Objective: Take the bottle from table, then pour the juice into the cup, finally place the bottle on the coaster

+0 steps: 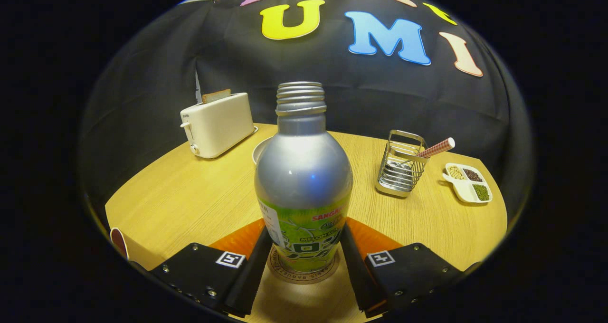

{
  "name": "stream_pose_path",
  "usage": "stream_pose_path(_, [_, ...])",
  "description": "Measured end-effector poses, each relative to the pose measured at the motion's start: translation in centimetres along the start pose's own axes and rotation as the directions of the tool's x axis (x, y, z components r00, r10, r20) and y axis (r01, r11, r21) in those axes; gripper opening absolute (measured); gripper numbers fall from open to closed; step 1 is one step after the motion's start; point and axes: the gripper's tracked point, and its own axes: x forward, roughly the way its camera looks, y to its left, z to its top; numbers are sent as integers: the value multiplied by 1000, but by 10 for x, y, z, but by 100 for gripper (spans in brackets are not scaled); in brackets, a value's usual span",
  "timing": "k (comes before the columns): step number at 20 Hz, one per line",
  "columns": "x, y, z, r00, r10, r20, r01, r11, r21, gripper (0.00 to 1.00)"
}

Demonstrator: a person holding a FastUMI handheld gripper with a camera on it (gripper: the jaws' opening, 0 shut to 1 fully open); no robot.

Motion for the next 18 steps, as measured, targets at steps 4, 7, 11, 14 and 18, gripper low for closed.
stream_pose_path(4, [0,-1,-4,1000,-16,15,16,1000,-7,80])
stream_pose_path(7, [-3,0,-11,1000,-20,-3,20,1000,0,81])
stream_pose_path(11, [-10,0,-6,999,-36,15,37,999,-19,98])
stream_pose_path(14, [-21,3,3,998,-43,40,44,999,-19,98])
stream_pose_path(18, [-56,8,31,990,-84,111,88,996,-24,98])
